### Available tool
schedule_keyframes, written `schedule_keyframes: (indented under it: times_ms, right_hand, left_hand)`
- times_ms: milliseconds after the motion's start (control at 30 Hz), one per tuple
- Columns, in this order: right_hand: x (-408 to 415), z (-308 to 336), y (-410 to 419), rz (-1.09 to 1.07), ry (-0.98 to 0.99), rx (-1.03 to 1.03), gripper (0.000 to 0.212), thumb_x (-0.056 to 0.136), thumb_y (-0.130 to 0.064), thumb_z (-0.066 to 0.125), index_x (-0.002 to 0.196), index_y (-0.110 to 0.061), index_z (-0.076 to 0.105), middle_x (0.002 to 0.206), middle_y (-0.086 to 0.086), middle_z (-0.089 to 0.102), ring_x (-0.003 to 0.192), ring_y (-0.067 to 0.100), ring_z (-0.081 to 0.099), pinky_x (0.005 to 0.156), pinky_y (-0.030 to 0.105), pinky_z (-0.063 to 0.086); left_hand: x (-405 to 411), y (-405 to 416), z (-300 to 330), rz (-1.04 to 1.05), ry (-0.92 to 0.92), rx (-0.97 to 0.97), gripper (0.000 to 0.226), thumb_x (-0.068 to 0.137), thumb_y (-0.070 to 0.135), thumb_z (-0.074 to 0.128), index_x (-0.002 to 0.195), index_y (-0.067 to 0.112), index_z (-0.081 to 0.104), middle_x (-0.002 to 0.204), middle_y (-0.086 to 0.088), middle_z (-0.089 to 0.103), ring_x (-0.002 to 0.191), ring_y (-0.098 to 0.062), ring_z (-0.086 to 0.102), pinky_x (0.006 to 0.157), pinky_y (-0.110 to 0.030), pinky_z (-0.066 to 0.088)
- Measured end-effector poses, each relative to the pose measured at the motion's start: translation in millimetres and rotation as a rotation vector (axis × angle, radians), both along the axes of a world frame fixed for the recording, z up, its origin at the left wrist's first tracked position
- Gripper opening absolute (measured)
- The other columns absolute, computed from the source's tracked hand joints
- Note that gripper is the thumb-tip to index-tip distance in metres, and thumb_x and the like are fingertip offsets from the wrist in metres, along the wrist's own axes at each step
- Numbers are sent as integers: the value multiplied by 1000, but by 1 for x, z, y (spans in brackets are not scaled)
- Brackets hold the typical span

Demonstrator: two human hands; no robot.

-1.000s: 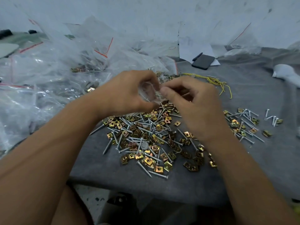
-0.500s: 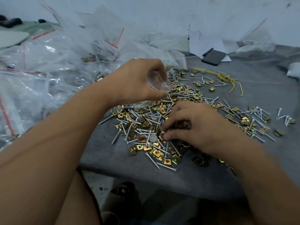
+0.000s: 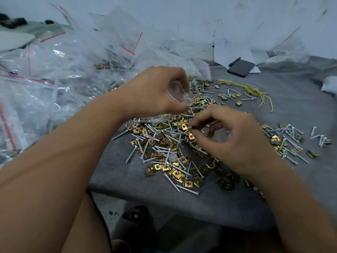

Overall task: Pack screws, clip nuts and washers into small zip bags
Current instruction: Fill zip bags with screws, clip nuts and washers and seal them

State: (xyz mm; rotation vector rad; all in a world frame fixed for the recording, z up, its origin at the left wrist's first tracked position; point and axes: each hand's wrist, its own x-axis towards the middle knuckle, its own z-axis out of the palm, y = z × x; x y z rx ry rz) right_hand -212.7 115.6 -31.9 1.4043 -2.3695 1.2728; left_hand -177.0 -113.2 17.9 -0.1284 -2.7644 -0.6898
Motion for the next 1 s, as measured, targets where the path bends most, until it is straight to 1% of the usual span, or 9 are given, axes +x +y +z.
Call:
schedule_keyframes:
  times_ms: [100, 233, 367, 500, 700, 800, 867, 933, 1000]
  right_hand:
    - [2, -2, -6, 31, -116, -201, 18, 88, -4, 77, 100, -16, 70, 91, -3, 75, 86, 20, 73, 79, 42, 60]
    - [4, -4, -11, 28, -168, -316, 17, 87, -4, 80, 101, -13, 74, 89, -2, 74, 85, 22, 73, 78, 37, 61]
    - [1, -4, -12, -8, -173, -329, 18, 86, -8, 84, 101, -15, 77, 98, 1, 73, 91, 21, 73, 81, 33, 61]
    - [-4, -5, -16, -70, -234, -370, 16, 87, -14, 84, 101, -19, 78, 91, -1, 76, 85, 19, 74, 77, 34, 62]
    - [-24, 1, -30, -217, -232, -365, 9, 90, -24, 81, 98, -26, 77, 85, -8, 75, 79, 7, 70, 71, 20, 56]
    - [-32, 5, -41, -212, -200, -289, 9, 87, -26, 83, 95, -27, 79, 74, -14, 70, 66, 0, 62, 60, 16, 48]
    - [-35, 4, -48, -216, -183, -266, 11, 85, -28, 85, 94, -26, 80, 63, -18, 60, 56, 0, 52, 52, 15, 39]
    - [-38, 4, -53, -210, -187, -272, 10, 83, -30, 85, 91, -26, 81, 57, -18, 52, 52, 0, 44, 49, 15, 34]
    - [-38, 4, -55, -195, -194, -278, 9, 83, -32, 85, 89, -27, 82, 57, -16, 51, 53, 1, 41, 49, 18, 33]
  left_hand:
    - [-1, 0, -1, -6, 1, -8, 39, 81, 39, 88, 115, 27, 71, 105, 8, 74, 103, -13, 69, 95, -40, 54]
    - [-2, 1, -1, -30, -4, 3, 37, 82, 33, 88, 115, 26, 71, 102, 8, 75, 101, -11, 69, 94, -39, 55]
    - [-3, 1, -2, -48, -11, -4, 40, 81, 37, 88, 115, 28, 70, 102, 10, 74, 101, -9, 69, 95, -39, 55]
    - [-3, 0, -2, -63, -7, 1, 41, 79, 38, 86, 115, 28, 70, 104, 12, 73, 101, -7, 68, 95, -40, 56]
    - [-4, 2, -4, -63, -22, -9, 43, 78, 40, 88, 114, 31, 67, 100, 14, 74, 98, -6, 69, 91, -38, 57]
    - [-5, 2, -5, -55, -17, -14, 46, 77, 37, 89, 117, 28, 68, 104, 10, 73, 96, -10, 68, 86, -36, 54]
    - [-5, 2, -6, -51, -18, -22, 48, 77, 33, 89, 119, 25, 68, 107, 6, 73, 98, -14, 68, 86, -39, 53]
    - [-5, 1, -6, -49, -18, -15, 48, 77, 29, 90, 120, 23, 69, 108, 4, 73, 100, -17, 68, 88, -41, 53]
    - [-5, 1, -6, -46, -13, -5, 46, 77, 28, 89, 118, 22, 69, 107, 3, 74, 100, -18, 69, 87, -42, 53]
